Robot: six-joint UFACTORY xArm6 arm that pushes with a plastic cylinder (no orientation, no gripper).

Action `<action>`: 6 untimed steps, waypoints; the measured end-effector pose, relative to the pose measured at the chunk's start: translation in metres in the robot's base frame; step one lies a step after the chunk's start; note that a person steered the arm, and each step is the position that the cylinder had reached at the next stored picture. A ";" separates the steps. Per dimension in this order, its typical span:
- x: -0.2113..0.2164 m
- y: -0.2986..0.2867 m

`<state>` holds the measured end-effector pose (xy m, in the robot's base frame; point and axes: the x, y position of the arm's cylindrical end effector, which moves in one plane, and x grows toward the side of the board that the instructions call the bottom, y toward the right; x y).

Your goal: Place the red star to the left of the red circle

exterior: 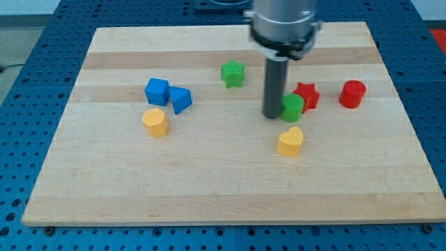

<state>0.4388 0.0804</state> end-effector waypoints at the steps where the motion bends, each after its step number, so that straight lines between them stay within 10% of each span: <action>1: -0.005 0.012; 4: -0.043 0.055; 6: -0.086 -0.026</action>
